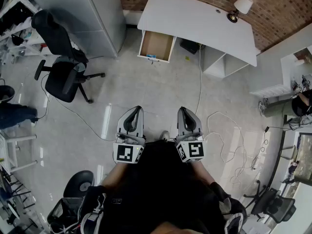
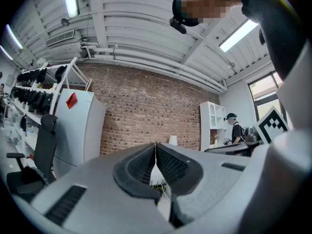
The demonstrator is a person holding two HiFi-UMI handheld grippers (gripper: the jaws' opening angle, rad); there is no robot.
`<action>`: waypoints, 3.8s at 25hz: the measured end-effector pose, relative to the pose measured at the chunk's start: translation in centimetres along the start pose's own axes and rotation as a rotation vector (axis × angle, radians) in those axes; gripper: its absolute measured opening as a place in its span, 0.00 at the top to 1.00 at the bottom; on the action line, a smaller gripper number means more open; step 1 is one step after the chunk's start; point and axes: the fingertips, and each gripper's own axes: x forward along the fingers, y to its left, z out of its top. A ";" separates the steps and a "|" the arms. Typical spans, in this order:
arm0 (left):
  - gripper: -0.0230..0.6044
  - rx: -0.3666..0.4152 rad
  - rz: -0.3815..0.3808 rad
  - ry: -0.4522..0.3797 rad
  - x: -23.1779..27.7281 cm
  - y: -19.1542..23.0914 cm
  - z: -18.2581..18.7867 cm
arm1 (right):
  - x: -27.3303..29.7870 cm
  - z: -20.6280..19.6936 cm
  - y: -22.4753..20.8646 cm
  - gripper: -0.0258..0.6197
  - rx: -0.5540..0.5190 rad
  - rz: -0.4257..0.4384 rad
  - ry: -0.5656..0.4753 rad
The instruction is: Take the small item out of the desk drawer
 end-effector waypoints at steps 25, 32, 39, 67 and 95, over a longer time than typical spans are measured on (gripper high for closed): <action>0.94 0.014 0.070 0.022 0.3 -8.4 -1.7 | -4.9 -0.8 -5.9 0.91 -0.004 0.100 -0.030; 0.94 0.018 0.049 0.049 2.7 -9.4 -2.5 | -3.6 -1.1 -7.7 0.91 0.027 0.107 -0.026; 0.94 -0.003 0.033 0.069 8.0 -6.5 -4.3 | 1.7 -1.8 -9.3 0.91 0.014 0.098 -0.001; 0.94 -0.059 0.032 0.254 37.5 16.4 -13.3 | 35.7 -1.9 -15.1 0.91 0.013 0.113 0.118; 0.43 -0.243 0.142 1.100 49.3 25.5 -62.2 | 59.0 -24.4 -23.4 0.91 0.122 0.209 0.504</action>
